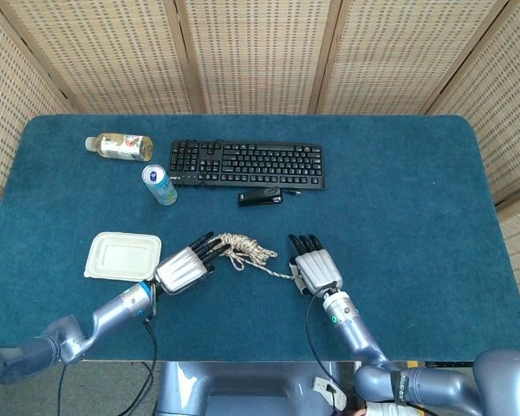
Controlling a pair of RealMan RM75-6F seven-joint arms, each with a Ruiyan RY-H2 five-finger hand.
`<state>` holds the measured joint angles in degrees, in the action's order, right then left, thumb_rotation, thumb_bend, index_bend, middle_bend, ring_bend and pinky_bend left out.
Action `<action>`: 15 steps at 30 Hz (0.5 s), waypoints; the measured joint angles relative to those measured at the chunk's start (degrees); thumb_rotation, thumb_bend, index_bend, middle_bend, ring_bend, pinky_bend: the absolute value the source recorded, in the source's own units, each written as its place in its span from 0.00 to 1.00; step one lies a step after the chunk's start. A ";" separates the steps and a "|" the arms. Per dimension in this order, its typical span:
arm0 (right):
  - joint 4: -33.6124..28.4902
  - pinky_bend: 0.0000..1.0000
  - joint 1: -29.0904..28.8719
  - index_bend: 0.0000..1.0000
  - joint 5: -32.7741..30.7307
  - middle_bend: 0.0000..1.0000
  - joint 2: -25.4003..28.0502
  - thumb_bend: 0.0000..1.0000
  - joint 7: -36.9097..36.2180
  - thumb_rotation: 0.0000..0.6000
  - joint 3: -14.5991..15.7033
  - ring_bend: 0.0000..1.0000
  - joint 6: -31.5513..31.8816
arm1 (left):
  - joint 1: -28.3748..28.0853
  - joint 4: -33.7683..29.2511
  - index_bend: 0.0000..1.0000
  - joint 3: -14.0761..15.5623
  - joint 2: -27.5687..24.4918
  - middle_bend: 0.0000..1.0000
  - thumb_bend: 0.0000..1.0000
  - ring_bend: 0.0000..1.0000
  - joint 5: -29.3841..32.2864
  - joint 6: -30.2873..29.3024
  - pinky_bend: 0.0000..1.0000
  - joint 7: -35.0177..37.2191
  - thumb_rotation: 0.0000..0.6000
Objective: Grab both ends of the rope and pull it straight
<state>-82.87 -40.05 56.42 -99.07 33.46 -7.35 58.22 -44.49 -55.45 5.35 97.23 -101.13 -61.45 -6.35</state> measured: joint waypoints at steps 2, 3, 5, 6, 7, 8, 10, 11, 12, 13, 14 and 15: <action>-0.47 0.00 0.04 0.68 0.13 0.02 0.53 0.47 0.18 1.00 -0.11 0.00 0.31 | 0.26 -0.18 0.81 -0.28 -1.00 0.00 0.55 0.00 0.34 -0.78 0.00 0.48 1.00; -0.68 0.00 0.06 0.68 0.18 0.02 0.78 0.47 0.32 1.00 -0.14 0.00 0.46 | 0.38 -0.27 0.81 -0.40 -1.47 0.00 0.55 0.00 0.49 -1.11 0.00 0.65 1.00; -1.18 0.00 0.12 0.68 0.25 0.02 1.36 0.47 0.71 1.00 -0.18 0.00 0.83 | 0.68 -0.49 0.81 -0.68 -2.58 0.00 0.56 0.00 0.87 -1.85 0.00 1.03 1.00; -1.37 0.00 0.16 0.68 0.27 0.02 1.63 0.47 0.90 1.00 -0.19 0.00 1.01 | 0.82 -0.60 0.81 -0.81 -3.05 0.00 0.56 0.00 1.04 -2.17 0.00 1.20 1.00; -1.54 0.00 0.21 0.68 0.26 0.02 1.91 0.47 1.10 1.00 -0.20 0.00 1.19 | 1.00 -0.74 0.82 -1.01 -3.68 0.00 0.56 0.00 1.31 -2.59 0.00 1.49 1.00; -1.70 0.00 0.29 0.68 0.22 0.02 2.29 0.47 1.39 1.00 -0.21 0.00 1.45 | 1.14 -0.83 0.82 -1.18 -4.15 0.00 0.56 0.00 1.54 -2.88 0.00 1.72 1.00; -1.85 0.00 0.43 0.69 0.09 0.02 2.89 0.47 1.85 1.00 -0.24 0.00 1.90 | 1.40 -0.95 0.82 -1.59 -5.18 0.00 0.57 0.00 2.10 -3.41 0.00 2.24 1.00; -1.91 0.00 0.56 0.69 -0.05 0.02 3.30 0.47 2.12 1.00 -0.27 0.00 2.20 | 1.51 -0.95 0.82 -1.77 -5.58 0.00 0.57 0.00 2.36 -3.57 0.00 2.44 1.00; -1.93 0.00 0.66 0.69 -0.17 0.02 3.60 0.47 2.28 1.00 -0.30 0.00 2.43 | 1.61 -0.91 0.82 -1.94 -5.94 0.00 0.57 0.00 2.61 -3.71 0.00 2.64 1.00; -1.92 0.00 0.77 0.69 -0.28 0.02 3.90 0.47 2.44 1.00 -0.33 0.00 2.65 | 1.76 -0.78 0.82 -2.15 -6.37 0.00 0.57 0.00 2.96 -3.88 0.00 2.87 1.00; -1.86 0.00 0.93 0.69 -0.40 0.02 4.36 0.47 2.65 1.00 -0.35 0.00 2.96 | 1.87 -0.60 0.82 -2.30 -6.69 0.00 0.57 0.00 3.21 -3.99 0.00 3.03 1.00; -1.82 0.00 1.06 0.69 -0.50 0.02 4.74 0.47 2.80 1.00 -0.37 0.00 3.21 | 1.98 -0.38 0.82 -2.41 -7.03 0.00 0.57 0.00 3.41 -4.08 0.00 3.22 1.00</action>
<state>-84.70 -38.99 55.93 -94.33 36.26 -7.71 61.43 -42.52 -55.83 2.93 90.20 -97.72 -65.53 -3.13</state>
